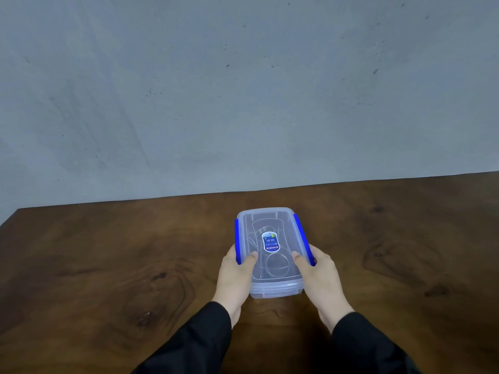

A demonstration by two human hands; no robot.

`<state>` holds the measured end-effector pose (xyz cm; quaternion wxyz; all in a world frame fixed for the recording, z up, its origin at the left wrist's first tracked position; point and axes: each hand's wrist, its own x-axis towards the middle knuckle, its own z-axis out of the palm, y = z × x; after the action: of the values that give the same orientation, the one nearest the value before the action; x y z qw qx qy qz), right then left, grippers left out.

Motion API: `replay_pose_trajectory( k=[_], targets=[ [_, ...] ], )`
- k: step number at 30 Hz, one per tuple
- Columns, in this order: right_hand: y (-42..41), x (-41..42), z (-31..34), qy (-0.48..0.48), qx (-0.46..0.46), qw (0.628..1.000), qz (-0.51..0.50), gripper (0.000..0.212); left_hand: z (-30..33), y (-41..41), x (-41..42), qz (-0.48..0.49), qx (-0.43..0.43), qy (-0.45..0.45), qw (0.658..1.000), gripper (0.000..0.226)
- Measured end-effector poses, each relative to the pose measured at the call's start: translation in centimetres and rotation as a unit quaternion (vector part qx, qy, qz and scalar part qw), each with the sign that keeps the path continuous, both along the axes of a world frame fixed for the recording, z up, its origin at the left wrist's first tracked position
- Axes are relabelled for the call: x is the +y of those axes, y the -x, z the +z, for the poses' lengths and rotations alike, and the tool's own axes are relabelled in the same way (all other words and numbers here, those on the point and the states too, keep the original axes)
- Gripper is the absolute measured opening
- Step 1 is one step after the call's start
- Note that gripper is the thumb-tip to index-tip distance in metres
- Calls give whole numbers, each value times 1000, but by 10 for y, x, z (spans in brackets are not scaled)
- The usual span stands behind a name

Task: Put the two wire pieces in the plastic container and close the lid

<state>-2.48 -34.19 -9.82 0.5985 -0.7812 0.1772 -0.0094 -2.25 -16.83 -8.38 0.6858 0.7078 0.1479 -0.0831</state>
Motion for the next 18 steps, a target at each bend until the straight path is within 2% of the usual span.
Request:
replay_pose_trajectory(
  k=[5, 13, 15, 18],
  targets=[
    [1, 3, -5, 30, -32, 999, 29, 32, -4, -2, -8, -14, -27, -20, 999, 39],
    [-2, -2, -3, 92, -20, 993, 65, 35, -4, -3, -12, -27, -35, -37, 998, 48],
    [-1, -1, -1, 92, -23, 993, 70, 36, -2, -3, -12, -36, -24, -37, 998, 54],
    [3, -3, 3, 46, -24, 996, 69, 39, 3, -1, -7, -30, -9, 20, 999, 63]
  ],
)
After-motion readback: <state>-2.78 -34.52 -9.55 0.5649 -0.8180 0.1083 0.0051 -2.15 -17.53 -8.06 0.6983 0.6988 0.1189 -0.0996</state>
